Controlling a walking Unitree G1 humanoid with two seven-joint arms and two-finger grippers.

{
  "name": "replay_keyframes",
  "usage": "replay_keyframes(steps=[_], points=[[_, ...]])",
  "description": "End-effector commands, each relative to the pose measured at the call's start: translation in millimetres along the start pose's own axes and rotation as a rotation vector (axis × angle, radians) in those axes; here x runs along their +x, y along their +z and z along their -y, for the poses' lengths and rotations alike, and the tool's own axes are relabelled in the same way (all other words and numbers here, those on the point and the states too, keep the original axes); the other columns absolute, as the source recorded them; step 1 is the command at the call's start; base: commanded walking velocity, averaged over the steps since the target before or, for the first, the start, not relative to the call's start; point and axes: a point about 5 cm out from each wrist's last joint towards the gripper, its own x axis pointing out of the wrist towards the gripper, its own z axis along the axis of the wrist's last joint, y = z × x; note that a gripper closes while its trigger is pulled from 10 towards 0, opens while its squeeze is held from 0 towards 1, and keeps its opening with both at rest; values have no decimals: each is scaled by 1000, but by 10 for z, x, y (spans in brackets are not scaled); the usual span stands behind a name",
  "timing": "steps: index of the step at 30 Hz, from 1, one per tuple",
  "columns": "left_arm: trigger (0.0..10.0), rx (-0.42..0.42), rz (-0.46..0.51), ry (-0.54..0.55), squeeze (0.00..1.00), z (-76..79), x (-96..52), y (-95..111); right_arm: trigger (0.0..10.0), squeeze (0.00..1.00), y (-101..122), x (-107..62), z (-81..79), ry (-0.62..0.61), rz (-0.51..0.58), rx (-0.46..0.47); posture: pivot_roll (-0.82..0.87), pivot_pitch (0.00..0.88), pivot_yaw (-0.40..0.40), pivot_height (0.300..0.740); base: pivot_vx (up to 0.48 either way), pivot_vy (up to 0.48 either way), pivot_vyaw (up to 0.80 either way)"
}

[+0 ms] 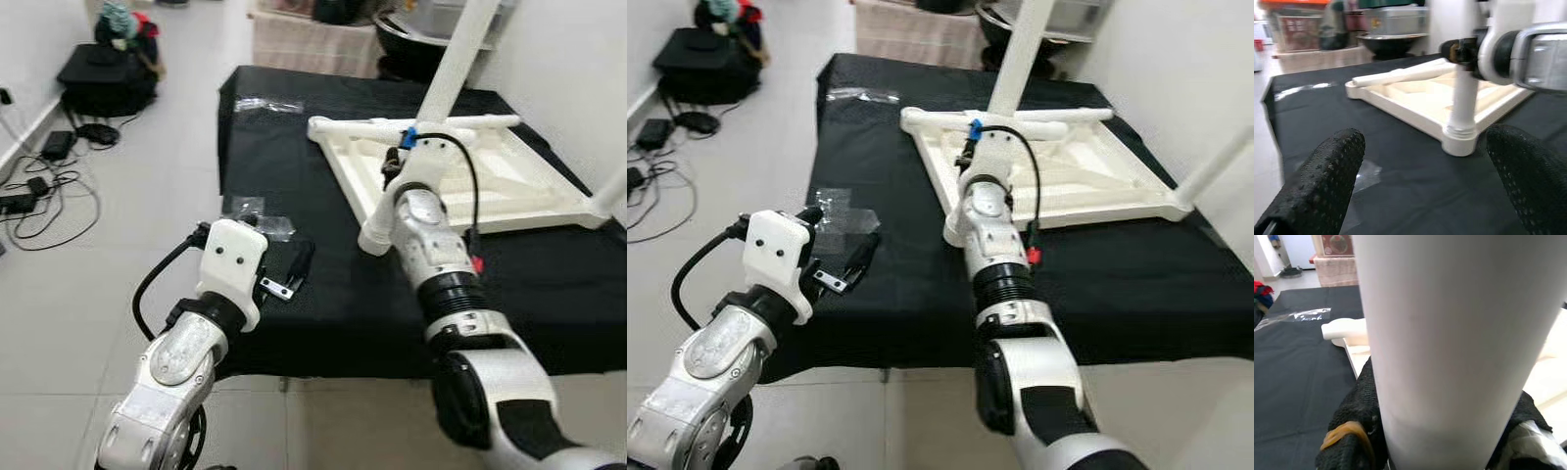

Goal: Building children table

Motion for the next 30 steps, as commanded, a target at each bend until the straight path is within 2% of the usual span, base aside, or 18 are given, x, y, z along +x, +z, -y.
replay_keyframes(steps=[1, 2, 4, 5, 6, 10, 13, 15, 17, 18, 20, 21, 22, 23, 24, 25, 26, 30], points=[[10000, -6, -11, -6, 0, 20, -4, -30, 10000, 0, -158, -44, -138, 80, -59, 17, 85, 154, -137, 740, 0, 0, 0], [10000, -6, -11, -6, 0, 20, -4, -30, 10000, 0, -158, -44, -138, 80, -59, 17, 85, 154, -137, 740, 0, 0, 0], [10000, -6, -11, -4, 0, 18, -8, -31, 10000, 0, -71, -53, -275, 185, -13, 50, 83, 156, -135, 740, 0, 0, 0], [10000, -6, -11, -4, 0, 18, -8, -31, 10000, 0, -71, -53, -275, 185, -13, 50, 83, 156, -135, 740, 0, 0, 0], [10000, -7, -13, -2, 0, 18, -10, -34, 10000, 1000, 1, -50, -286, 196, 24, 72, 83, 155, -138, 740, 0, 0, 0], [10000, -10, -13, 0, 0, 18, -11, -35, 10000, 1000, 73, -47, -259, 201, 48, 80, 83, 157, -139, 740, 0, 0, 0], [10000, -8, -12, 0, 0, 24, -8, -31, 10000, 1000, 210, -18, -172, 260, 125, 94, 85, 157, -142, 740, 0, 0, 0], [10000, -5, -11, 3, 0, 10, -7, -26, 10000, 1000, 221, -4, -117, 455, 114, 99, 81, 159, -140, 740, 0, 0, 0], [10000, -5, -11, 4, 0, 3, -9, -27, 10000, 1000, 124, -37, -90, 684, 37, 83, 77, 158, -138, 740, 0, 0, 0], [10000, -5, -11, 4, 0, 3, -9, -27, 10000, 1000, 124, -37, -90, 684, 37, 83, 77, 158, -138, 740, 0, 0, 0], [10000, -4, -10, 3, 0, 3, -8, -28, 10000, 1000, 76, -68, -67, 791, 16, 56, 77, 158, -138, 740, 0, 0, 0], [10000, -4, -9, 4, 0, 2, -4, -25, 10000, 875, 12, -133, -51, 906, -5, 33, 78, 157, -136, 740, 0, 0, 0], [10000, -4, -9, 4, 0, 2, -4, -25, 10000, 875, 12, -133, -51, 906, -5, 33, 78, 157, -136, 740, 0, 0, 0], [10000, -4, -7, 7, 0, -5, 2, -21, 10000, 27, -46, -207, -32, 1011, -13, -8, 78, 157, -136, 740, 0, 0, 0], [10000, -3, -3, 12, 0, -18, 5, -12, 10000, 0, -101, -340, 0, 1172, -37, -13, 84, 158, -140, 740, 0, 0, 0], [10000, -3, -3, 12, 0, -18, 5, -12, 10000, 0, -101, -340, 0, 1172, -37, -13, 84, 158, -140, 740, 0, 0, 0], [10000, -1, -3, 13, 0, -24, 1, -9, 10000, 0, -134, -448, 16, 1288, -49, -15, 83, 160, -136, 740, 0, 0, 0], [10000, 1, -7, 7, 0, -15, -8, -16, 10000, 0, -142, -478, 8, 1348, -45, -28, 83, 160, -136, 740, 0, 0, 0]])
